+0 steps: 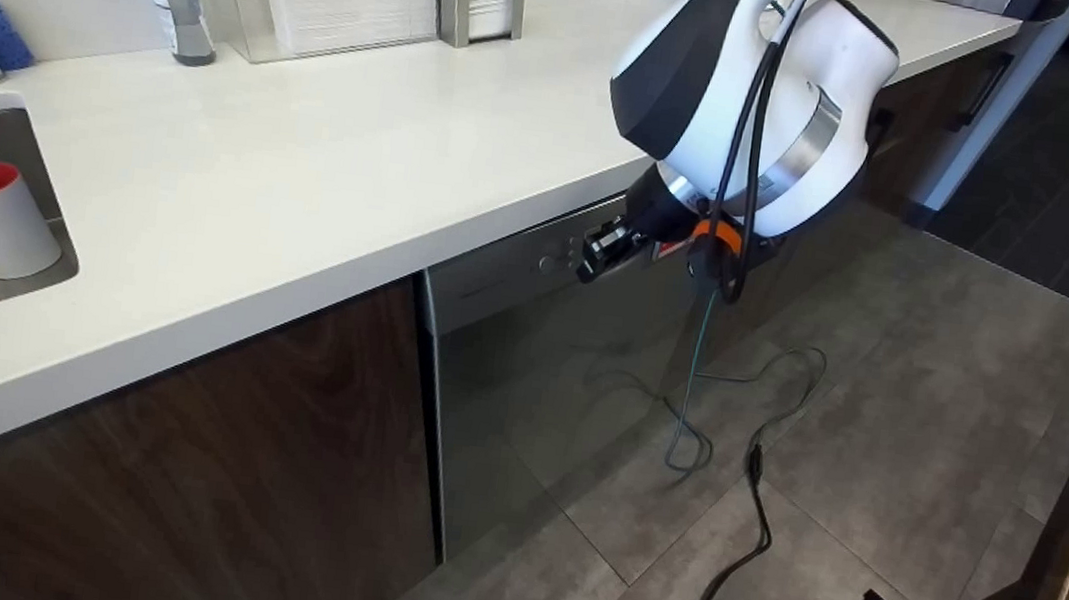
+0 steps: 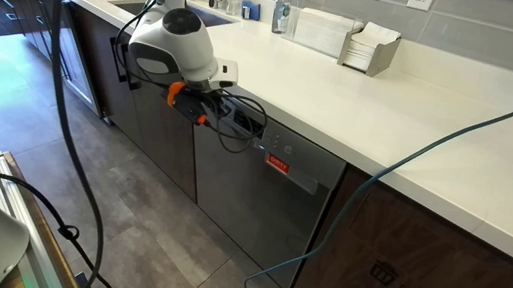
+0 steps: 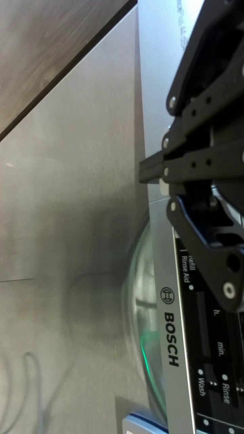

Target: Press a button on the left side of the oven

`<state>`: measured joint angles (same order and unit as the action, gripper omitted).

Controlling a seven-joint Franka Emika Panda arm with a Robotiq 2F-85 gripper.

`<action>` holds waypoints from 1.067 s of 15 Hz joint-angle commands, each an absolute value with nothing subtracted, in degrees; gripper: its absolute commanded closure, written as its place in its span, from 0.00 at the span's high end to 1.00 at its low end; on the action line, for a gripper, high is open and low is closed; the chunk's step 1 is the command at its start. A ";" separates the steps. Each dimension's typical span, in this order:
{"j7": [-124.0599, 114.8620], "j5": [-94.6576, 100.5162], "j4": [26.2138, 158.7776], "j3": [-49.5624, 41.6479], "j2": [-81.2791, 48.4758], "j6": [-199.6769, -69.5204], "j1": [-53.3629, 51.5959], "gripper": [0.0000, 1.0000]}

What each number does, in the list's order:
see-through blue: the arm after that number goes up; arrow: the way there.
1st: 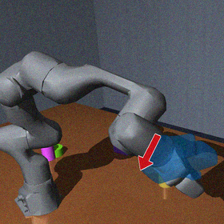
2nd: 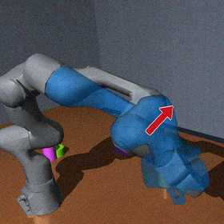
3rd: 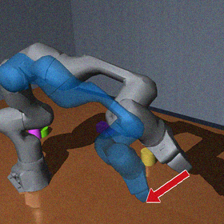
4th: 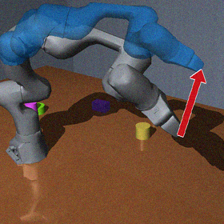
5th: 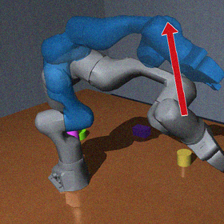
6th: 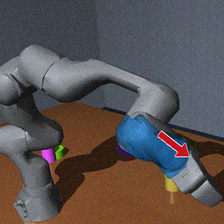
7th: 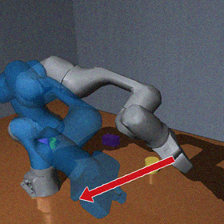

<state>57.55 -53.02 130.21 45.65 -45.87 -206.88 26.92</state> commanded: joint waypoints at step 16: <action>56.71 -48.73 129.50 46.79 -47.91 -208.00 28.71 0.00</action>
